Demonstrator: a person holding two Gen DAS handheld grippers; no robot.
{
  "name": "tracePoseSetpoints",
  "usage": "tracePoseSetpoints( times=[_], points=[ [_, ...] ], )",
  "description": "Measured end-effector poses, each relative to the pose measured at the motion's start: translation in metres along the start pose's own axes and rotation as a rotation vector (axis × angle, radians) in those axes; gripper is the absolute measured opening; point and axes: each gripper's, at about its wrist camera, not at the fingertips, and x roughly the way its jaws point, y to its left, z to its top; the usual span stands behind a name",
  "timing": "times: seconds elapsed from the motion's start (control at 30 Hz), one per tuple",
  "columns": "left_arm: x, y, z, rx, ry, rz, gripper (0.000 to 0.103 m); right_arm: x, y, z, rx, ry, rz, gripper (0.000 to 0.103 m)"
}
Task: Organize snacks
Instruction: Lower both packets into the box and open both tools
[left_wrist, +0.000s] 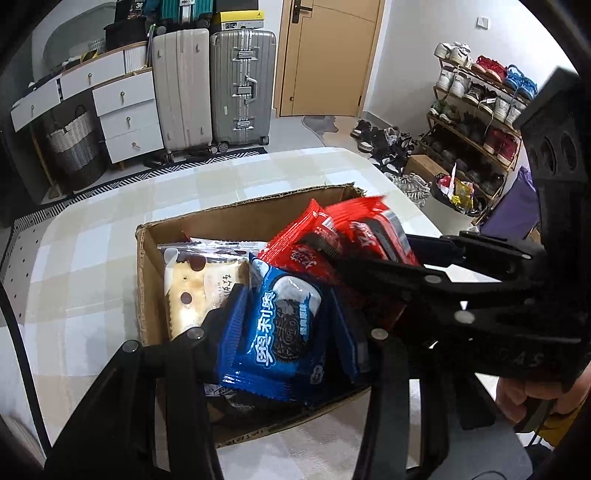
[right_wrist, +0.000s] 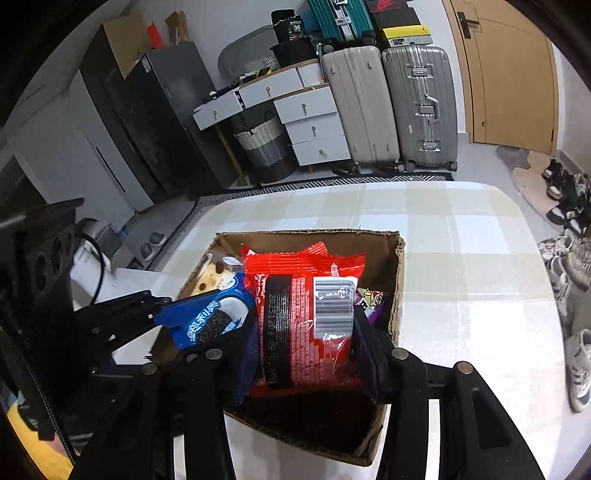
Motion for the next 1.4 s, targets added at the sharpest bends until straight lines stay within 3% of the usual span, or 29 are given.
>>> tracePoseSetpoints(
  times=[0.3,0.63,1.17,1.4],
  points=[
    [-0.024,0.012,-0.004,-0.022,-0.025,0.013,0.048,-0.009,-0.005,-0.001,0.030,-0.031,0.006,0.050],
    [-0.064,0.022,-0.003,-0.084,-0.119,0.058,0.053,-0.015,0.001,-0.008,-0.005,-0.028,0.012,0.050],
    [-0.095,0.010,-0.010,-0.078,-0.134,0.069,0.062,-0.035,0.012,-0.010,-0.034,-0.072,-0.002,0.050],
    [-0.117,0.003,-0.017,-0.074,-0.160,0.119,0.066,-0.047,0.020,-0.012,-0.041,-0.078,0.001,0.050]
  ],
)
